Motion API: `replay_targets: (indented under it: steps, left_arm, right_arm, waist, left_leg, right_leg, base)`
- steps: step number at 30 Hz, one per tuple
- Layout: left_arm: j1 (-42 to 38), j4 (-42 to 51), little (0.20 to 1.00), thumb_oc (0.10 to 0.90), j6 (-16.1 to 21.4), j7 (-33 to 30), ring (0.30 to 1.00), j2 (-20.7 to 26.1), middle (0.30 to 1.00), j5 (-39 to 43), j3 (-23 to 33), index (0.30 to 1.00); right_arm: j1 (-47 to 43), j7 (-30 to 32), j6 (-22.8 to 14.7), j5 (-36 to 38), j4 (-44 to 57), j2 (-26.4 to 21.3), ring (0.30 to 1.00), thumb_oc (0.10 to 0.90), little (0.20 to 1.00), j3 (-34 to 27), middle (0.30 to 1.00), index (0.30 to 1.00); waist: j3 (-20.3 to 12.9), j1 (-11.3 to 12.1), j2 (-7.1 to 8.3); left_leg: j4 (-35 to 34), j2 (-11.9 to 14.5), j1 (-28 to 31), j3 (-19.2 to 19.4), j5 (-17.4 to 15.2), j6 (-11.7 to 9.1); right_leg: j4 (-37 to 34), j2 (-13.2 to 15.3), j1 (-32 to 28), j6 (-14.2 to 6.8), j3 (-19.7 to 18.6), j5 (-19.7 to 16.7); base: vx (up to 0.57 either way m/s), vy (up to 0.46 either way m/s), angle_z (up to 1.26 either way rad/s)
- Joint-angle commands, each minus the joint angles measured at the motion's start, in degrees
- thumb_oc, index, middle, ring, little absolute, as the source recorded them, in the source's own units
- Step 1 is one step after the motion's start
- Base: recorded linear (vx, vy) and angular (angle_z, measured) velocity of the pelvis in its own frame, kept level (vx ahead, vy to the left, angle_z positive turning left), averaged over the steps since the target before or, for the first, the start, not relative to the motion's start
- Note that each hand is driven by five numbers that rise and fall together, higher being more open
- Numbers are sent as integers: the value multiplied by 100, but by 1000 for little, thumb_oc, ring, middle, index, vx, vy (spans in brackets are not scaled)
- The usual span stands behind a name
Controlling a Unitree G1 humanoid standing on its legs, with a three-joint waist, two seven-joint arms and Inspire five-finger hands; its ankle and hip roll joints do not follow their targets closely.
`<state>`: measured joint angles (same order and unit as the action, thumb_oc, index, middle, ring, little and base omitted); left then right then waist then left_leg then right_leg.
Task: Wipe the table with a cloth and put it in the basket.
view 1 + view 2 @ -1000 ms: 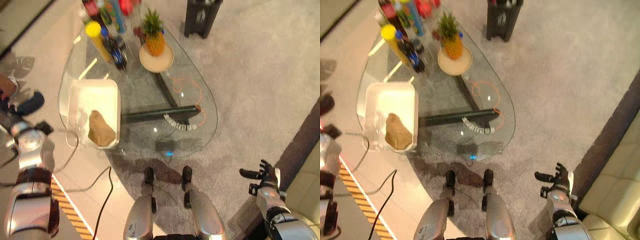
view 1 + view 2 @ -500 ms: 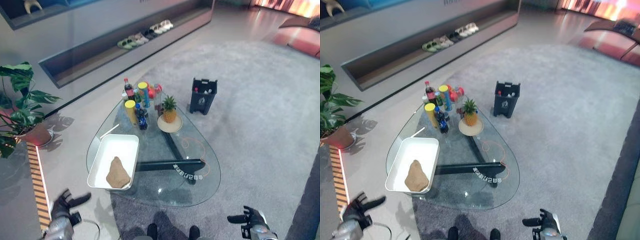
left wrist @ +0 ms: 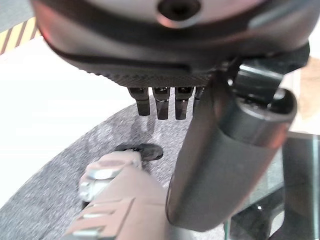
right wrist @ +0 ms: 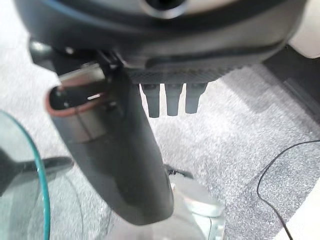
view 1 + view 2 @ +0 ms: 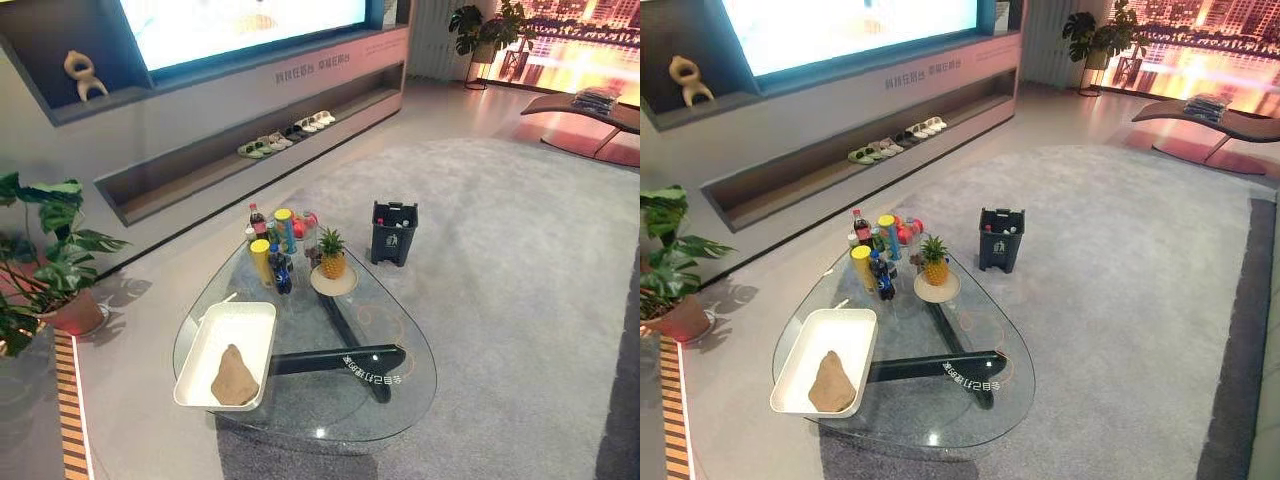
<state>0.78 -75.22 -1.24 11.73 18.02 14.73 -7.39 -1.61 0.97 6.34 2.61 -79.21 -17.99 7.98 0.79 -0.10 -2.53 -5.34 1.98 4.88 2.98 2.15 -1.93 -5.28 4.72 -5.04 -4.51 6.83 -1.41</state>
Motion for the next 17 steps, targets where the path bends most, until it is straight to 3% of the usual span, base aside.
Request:
replay_targets:
  steps: [1, 17]
  left_arm:
    - [-537, -157, 900, 800, 102, -159, 900, 75, 900, -34, 32, 900]
    - [-547, -204, 900, 800, 161, -330, 900, -89, 900, -117, -76, 900]
  right_arm:
    - [-487, 37, 88, -105, -162, -92, 900, 800, 900, 198, 900, 900]
    - [-499, -12, 129, -210, -157, 3, 900, 800, 900, 381, 900, 900]
  waist:
    - [179, 17, 165]
    - [175, 29, 230]
  left_leg:
    - [154, -166, 122, -1, -505, -29]
    - [75, -83, 143, 82, -468, -85]
  right_leg:
    - [410, -78, -73, -79, 102, 419]
    - [264, -42, -103, -106, 187, 320]
  base:
    - [0, 0, 0]
    - [-6, 0, -2]
